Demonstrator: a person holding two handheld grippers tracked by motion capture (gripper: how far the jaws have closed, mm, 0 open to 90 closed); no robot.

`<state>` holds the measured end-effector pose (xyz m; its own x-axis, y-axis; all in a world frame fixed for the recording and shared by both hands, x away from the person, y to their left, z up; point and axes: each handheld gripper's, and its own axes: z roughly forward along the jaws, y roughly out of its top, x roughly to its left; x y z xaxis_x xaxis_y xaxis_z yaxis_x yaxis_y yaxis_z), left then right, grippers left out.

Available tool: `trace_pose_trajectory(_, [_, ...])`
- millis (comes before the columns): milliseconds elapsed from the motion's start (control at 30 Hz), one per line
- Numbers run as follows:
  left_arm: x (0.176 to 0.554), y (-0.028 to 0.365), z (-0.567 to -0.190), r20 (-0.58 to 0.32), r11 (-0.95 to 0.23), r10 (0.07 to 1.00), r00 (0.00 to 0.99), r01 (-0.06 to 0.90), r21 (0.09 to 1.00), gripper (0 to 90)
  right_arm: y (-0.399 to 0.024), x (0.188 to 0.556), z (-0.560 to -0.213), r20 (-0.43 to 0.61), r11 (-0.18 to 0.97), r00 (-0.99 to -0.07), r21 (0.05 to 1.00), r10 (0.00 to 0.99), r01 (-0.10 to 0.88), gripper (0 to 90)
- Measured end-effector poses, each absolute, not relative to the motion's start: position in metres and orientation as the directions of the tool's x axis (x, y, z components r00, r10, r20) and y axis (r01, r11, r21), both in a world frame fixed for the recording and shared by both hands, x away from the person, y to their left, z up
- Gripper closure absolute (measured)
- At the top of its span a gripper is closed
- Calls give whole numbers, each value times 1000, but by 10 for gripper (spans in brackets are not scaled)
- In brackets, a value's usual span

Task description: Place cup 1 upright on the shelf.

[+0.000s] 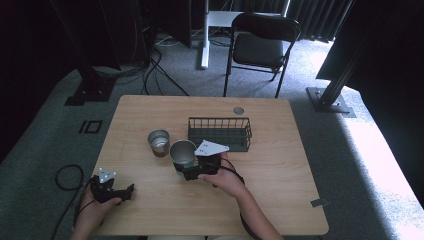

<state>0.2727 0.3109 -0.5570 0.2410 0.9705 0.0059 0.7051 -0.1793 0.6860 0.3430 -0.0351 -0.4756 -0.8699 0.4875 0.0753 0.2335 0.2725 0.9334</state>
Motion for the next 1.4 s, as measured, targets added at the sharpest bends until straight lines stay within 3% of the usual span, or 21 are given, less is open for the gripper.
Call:
trace_pose_trajectory(667, [273, 311, -557, 6, -180, 970, 242, 706, 685, 4, -76, 352, -422, 63, 181, -816, 962, 574, 202, 146])
trace_pose_trajectory(1400, [273, 311, -557, 6, -180, 970, 241, 706, 685, 4, -113, 391, -399, 39, 125, -641, 970, 766, 209, 147])
